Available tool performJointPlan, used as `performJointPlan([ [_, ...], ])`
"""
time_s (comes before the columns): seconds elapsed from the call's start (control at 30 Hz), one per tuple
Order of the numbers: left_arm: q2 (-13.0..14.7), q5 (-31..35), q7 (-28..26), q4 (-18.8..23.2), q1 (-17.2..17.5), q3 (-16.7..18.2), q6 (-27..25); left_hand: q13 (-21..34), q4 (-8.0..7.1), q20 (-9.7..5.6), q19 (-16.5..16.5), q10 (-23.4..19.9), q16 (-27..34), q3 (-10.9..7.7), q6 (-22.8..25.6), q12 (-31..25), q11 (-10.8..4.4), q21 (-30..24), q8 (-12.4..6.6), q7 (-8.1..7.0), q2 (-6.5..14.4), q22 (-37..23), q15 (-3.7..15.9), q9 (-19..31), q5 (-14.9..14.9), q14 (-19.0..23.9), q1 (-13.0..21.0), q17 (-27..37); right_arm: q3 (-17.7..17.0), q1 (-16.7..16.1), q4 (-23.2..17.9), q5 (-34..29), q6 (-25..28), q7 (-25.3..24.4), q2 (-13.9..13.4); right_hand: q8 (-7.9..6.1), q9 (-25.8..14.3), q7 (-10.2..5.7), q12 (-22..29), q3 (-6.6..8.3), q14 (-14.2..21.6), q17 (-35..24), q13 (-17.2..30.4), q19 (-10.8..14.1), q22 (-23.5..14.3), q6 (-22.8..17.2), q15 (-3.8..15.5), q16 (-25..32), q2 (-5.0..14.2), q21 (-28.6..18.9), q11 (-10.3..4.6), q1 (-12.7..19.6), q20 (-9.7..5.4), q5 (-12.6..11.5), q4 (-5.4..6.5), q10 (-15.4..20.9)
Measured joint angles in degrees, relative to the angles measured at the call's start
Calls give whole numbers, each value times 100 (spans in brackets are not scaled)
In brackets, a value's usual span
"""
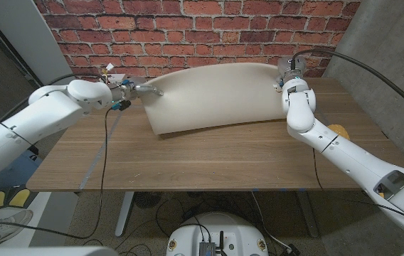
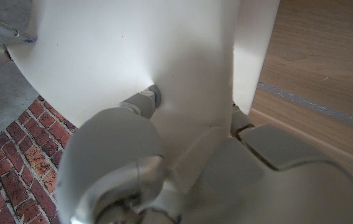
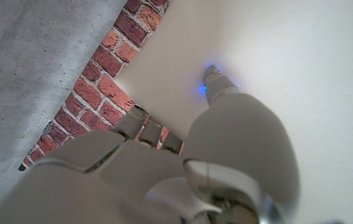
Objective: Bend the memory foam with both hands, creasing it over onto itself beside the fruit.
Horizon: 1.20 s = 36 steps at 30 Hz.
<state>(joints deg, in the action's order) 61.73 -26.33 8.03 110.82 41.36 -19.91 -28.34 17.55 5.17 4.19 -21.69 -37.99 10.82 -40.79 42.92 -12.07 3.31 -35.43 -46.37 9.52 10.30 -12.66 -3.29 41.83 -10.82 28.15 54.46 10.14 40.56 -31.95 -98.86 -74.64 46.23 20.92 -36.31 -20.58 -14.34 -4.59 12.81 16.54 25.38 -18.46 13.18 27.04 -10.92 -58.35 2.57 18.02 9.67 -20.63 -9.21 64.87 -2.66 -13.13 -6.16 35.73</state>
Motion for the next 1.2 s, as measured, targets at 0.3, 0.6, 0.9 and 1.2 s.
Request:
performJointPlan([
  [0.3, -293, 304, -89, -289, -482, -419, -187, 0, -12, 0, 0, 34, 0, -22, -1, 0, -13, 0, 0, 1, 0, 1, 21, 9, 4, -20, -1, 15, 273, 353, 482, 281, 6, -331, 87, 6, 0, 0, 0, -1, 21, -4, 0, 0, 0, 0, -21, 0, 23, 0, 0, 24, 0, 7, -1, 0],
  [0.6, -554, 626, -136, -552, -883, -766, -412, 1, -18, -22, 22, 54, 0, -29, -4, -1, -15, -45, 0, 4, 37, 1, 35, 37, 6, -35, -41, 14, 540, 694, 966, 586, -49, -639, 196, 7, 0, 0, 0, -7, 21, 2, 0, 0, -1, 0, -21, 0, 22, 0, 0, 23, 0, 10, -7, -1],
  [0.9, -854, 903, -217, -896, -1240, -1087, -557, 1, -36, -22, 22, 58, 0, -46, -26, -2, -47, -45, -12, 26, 36, 1, 52, 37, 0, -51, -42, 14, 798, 988, 1363, 910, -124, -970, 277, 27, 26, 0, 0, 9, 52, 13, 0, 31, -1, 0, 10, 0, 21, -15, 0, 23, 31, 11, -27, -1],
  [1.2, -1195, 1263, -328, -1310, -1562, -1367, -712, 1, -35, -53, 53, 54, 0, -46, -26, -2, -53, -89, -22, 26, 11, 1, 52, 36, -4, -51, -65, 13, 1051, 1273, 1735, 1275, -194, -1329, 342, 395, 118, -190, -91, 16, 52, 72, -13, 117, 20, 737, 10, -83, -71, -39, 76, -141, 117, 67, 63, -128],
])
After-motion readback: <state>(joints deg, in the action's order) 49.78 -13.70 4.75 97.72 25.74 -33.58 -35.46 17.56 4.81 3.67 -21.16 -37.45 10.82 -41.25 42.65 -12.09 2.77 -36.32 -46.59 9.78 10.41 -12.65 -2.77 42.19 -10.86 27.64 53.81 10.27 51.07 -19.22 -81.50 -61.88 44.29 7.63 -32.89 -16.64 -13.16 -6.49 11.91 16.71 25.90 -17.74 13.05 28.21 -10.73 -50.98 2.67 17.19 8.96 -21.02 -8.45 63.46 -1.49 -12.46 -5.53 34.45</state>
